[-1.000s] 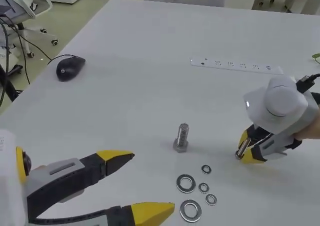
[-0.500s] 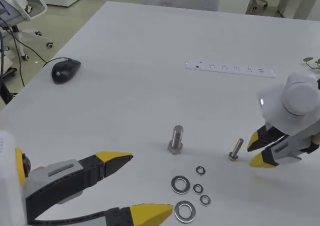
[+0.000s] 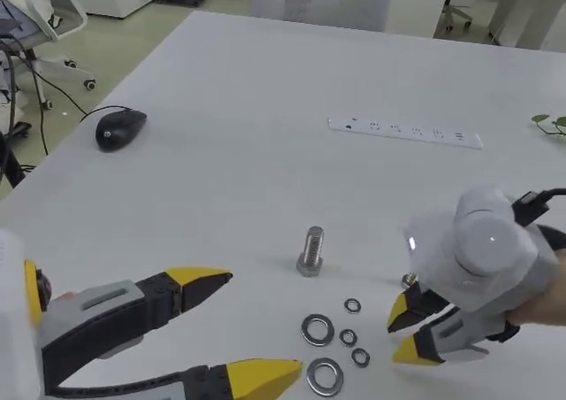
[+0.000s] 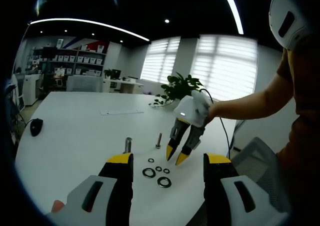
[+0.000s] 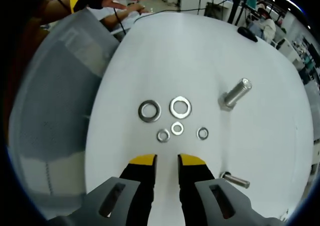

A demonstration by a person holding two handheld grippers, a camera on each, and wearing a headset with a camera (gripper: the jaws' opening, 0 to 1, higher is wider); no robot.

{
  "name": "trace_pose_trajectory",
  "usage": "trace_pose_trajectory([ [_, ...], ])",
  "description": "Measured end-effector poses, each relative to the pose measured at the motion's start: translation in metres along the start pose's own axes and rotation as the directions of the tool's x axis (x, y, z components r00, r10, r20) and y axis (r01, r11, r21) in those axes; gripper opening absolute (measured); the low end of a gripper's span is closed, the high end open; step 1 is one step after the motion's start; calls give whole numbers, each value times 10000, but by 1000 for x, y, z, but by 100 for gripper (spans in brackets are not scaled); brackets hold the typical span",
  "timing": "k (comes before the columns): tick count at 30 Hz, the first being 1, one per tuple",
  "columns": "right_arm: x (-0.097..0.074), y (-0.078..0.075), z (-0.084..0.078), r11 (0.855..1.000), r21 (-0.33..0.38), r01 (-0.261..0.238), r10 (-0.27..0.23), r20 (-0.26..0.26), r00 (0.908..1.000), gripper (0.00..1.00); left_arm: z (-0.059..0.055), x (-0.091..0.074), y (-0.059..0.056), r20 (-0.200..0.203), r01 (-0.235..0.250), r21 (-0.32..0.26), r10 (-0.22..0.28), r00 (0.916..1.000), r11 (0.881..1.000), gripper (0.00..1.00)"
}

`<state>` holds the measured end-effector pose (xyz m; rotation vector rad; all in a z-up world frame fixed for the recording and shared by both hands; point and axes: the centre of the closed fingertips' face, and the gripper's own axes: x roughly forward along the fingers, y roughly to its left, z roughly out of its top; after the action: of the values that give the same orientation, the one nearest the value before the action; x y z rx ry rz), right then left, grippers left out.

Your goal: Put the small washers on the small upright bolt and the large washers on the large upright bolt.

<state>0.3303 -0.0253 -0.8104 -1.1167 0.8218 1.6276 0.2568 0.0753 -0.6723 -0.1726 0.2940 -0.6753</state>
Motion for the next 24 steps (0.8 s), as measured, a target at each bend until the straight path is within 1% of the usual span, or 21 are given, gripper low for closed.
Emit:
trace_pose_trajectory([
  [3,6,3,5,9999,-70,-72,72,15,10000,18,0,-1,0,24,-9,10,9,10000,10000,56],
  [7,9,2,9,10000,-7,-96,96,50,9999,18,1,-2,0,90,-2,-9,2,10000,10000,56],
  [15,16,2,11,9998,204,-44,43,38,10000,18,1,-3,-1,123,39,-28,-39,9999,10000,56],
  [18,20,3,10,9998,184,-52,53,-47,10000,18,1,-3,-2,135,44,-37,-43,9999,10000,56],
  [24,21,1,12,9997,251,50,-51,36,10000,18,2,-4,-2,185,32,-23,-32,9998,10000,56],
])
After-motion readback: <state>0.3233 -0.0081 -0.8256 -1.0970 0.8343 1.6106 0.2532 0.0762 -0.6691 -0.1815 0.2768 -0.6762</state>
